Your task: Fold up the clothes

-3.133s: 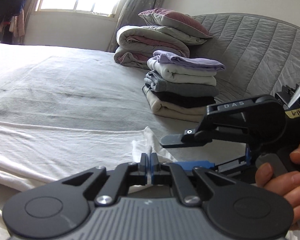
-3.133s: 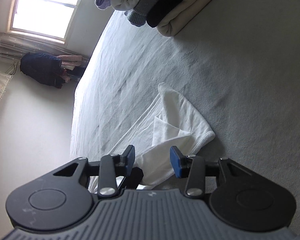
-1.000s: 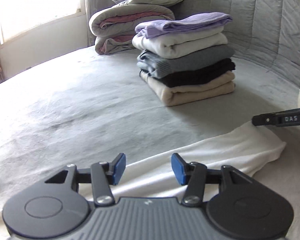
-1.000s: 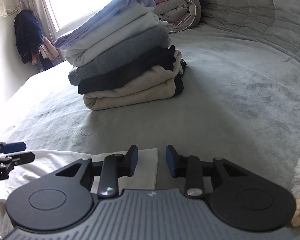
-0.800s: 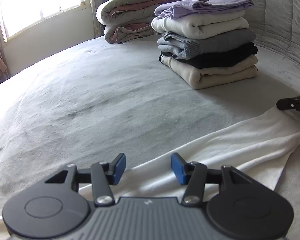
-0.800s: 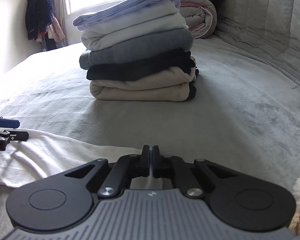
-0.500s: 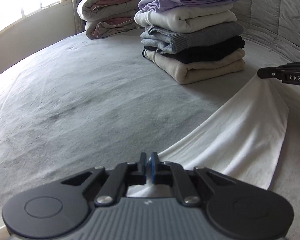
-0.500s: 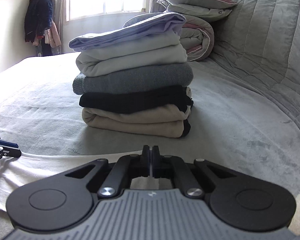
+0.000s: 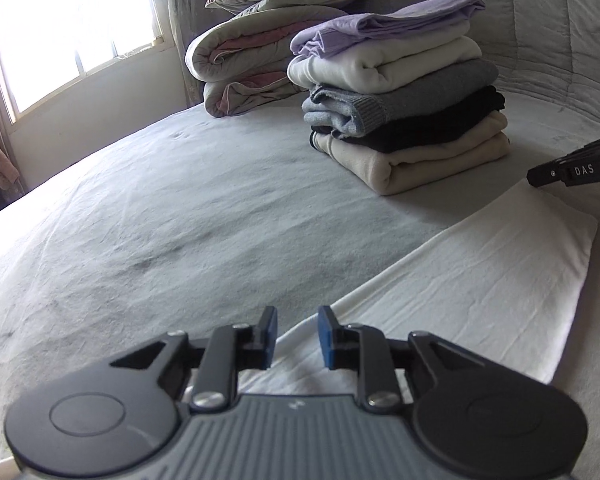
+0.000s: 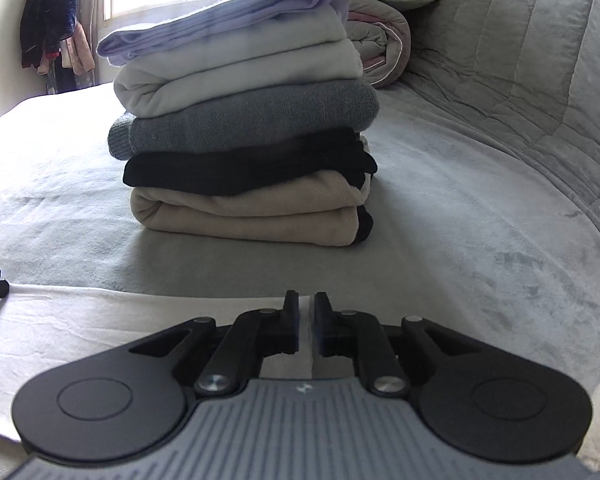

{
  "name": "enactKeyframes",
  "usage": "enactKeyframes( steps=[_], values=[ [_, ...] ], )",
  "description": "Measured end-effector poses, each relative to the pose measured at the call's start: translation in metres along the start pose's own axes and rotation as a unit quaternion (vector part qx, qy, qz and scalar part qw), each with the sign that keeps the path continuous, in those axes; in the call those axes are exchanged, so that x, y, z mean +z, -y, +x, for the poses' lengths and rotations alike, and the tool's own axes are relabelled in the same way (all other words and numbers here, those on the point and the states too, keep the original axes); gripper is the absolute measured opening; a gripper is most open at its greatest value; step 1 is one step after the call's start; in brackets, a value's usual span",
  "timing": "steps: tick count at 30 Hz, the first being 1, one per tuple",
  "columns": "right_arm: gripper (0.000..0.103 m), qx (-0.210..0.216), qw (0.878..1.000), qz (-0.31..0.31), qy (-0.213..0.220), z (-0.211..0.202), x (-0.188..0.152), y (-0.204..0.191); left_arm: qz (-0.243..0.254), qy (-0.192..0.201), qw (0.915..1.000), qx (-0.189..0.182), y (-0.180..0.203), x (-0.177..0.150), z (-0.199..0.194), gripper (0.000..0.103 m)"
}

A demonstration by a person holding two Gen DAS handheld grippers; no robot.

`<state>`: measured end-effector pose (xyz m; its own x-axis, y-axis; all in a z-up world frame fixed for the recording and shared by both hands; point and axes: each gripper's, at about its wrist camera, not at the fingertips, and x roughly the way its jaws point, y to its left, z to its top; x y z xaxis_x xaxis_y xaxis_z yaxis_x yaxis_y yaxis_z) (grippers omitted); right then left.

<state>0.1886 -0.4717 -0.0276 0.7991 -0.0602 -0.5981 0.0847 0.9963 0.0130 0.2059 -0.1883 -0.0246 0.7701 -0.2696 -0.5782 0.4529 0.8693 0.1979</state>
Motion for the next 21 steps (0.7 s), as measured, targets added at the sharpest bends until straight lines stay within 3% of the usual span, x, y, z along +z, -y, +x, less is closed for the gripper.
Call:
enactKeyframes(
  steps=[2,6,17,19,20,21],
  values=[
    [0.017,0.002,1.0,0.028,-0.003,-0.01,0.002,0.01,-0.011,0.004,0.9999,-0.001,-0.004,0.001,-0.01,0.033],
    [0.033,0.011,0.997,0.082,-0.011,-0.03,0.002,0.027,-0.043,0.003,0.999,-0.012,-0.016,-0.002,-0.032,0.033],
    [0.033,0.03,0.993,0.107,-0.047,-0.042,-0.022,0.016,-0.091,0.008,0.9957,0.015,-0.06,-0.04,-0.104,0.044],
    [0.031,0.017,0.993,0.101,-0.066,-0.035,-0.03,0.011,-0.093,0.004,0.9953,0.026,-0.071,-0.05,-0.116,0.045],
    [0.023,0.001,0.994,0.09,-0.064,-0.036,-0.033,0.008,-0.094,0.002,0.9951,0.033,-0.078,-0.056,-0.122,0.046],
    [0.023,-0.018,0.994,0.084,-0.067,-0.037,-0.032,0.006,-0.096,0.0,0.9946,0.039,-0.086,-0.062,-0.128,0.046]
  ],
)
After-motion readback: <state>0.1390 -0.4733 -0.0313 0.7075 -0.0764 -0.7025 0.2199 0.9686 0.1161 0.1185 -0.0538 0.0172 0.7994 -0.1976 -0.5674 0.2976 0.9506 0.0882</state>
